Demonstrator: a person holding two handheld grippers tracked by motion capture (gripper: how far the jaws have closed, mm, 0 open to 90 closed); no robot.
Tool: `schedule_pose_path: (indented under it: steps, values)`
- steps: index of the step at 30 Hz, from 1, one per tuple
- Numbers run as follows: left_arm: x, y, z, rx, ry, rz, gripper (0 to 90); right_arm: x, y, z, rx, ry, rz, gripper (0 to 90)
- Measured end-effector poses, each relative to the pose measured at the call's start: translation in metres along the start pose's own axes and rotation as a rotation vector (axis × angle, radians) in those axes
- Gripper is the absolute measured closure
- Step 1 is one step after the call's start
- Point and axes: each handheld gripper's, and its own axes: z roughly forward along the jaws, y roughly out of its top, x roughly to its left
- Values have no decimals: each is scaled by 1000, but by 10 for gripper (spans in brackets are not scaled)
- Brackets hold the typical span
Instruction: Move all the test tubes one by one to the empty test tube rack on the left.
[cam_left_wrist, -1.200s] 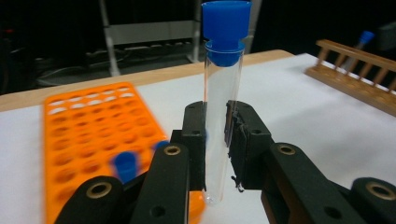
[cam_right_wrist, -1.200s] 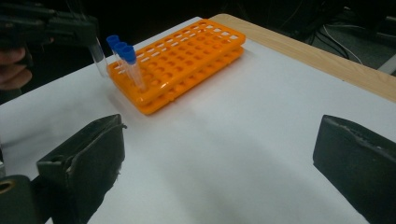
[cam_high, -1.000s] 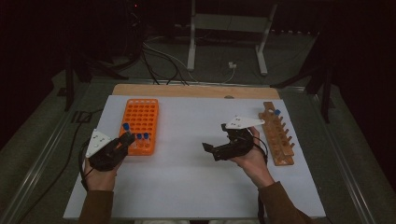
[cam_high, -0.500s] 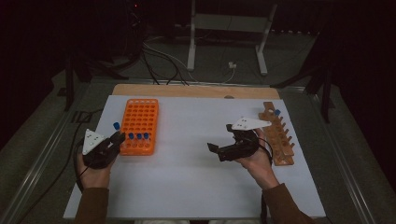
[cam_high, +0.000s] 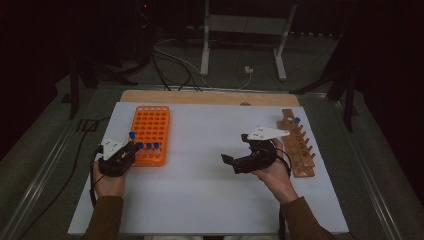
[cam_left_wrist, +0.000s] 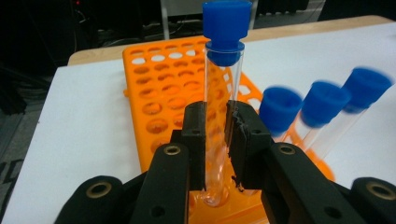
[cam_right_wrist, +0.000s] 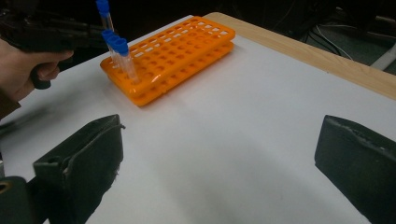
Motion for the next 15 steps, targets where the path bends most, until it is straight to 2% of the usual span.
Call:
schedule_pose_path:
  steps: [6, 13, 15]
  values:
    - [0, -10, 5, 27, -3, 8, 780, 1, 0, 0, -2, 6, -1, 14]
    - [-3, -12, 4, 55, 14, 24, 784, 2, -1, 2, -1, 14, -4, 14]
    - [-5, -12, 4, 68, 20, 39, 785, 2, -1, 2, 1, 14, -6, 14]
